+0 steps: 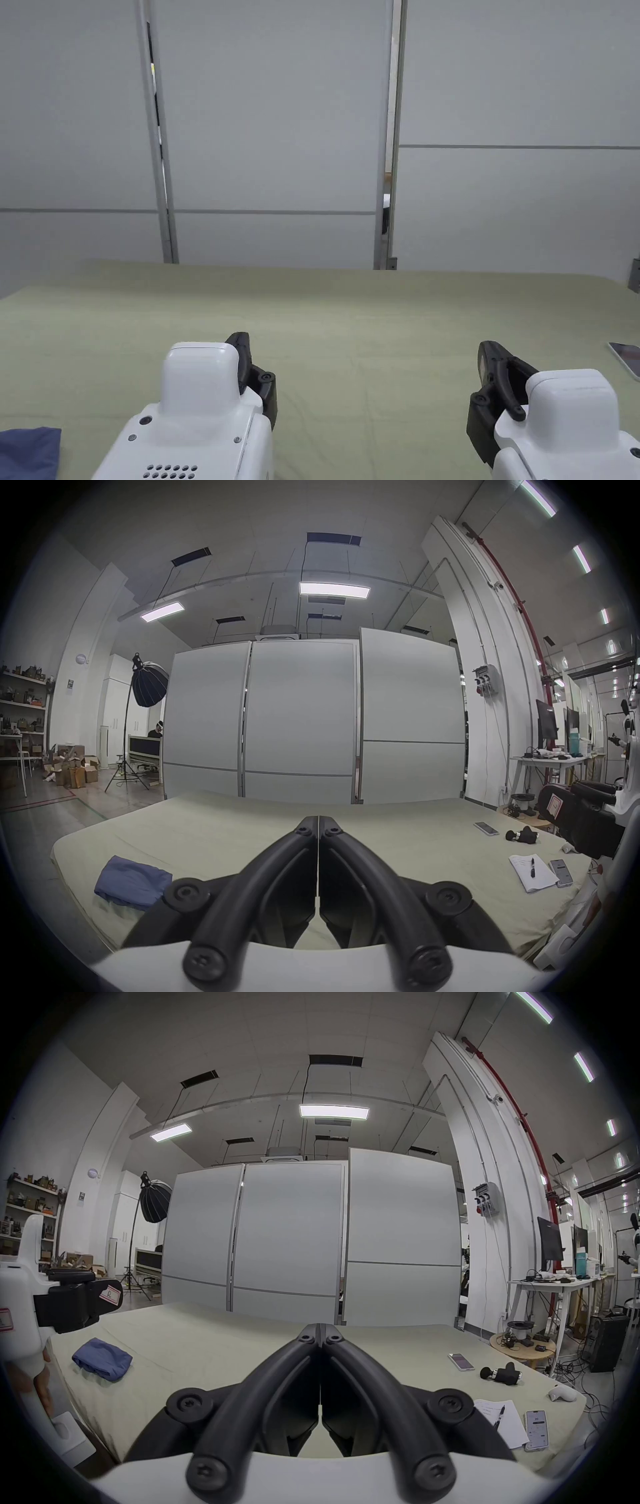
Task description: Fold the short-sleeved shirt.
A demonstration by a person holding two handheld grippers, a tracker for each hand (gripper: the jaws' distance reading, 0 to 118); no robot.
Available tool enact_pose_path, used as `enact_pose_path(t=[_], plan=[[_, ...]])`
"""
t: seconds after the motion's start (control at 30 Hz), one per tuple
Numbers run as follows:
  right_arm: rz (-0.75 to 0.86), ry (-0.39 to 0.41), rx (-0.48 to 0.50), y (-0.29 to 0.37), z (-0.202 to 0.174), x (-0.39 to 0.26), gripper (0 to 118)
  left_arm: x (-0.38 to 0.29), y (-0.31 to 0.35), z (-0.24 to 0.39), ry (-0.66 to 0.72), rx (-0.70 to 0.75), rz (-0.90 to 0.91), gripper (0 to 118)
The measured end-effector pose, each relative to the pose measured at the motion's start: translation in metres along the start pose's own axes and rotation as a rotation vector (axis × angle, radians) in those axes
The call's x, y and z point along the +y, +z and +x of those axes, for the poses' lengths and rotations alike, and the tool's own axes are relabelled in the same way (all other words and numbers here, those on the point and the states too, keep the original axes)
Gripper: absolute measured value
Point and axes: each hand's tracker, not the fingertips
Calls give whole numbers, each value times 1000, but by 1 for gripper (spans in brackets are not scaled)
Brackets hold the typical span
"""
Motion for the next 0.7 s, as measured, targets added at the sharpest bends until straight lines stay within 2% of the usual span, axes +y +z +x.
enact_pose_path(t=[0.7], plan=[[-13,-8,9,3,-1,-2,2,-3,5,3,-18,3,13,1]])
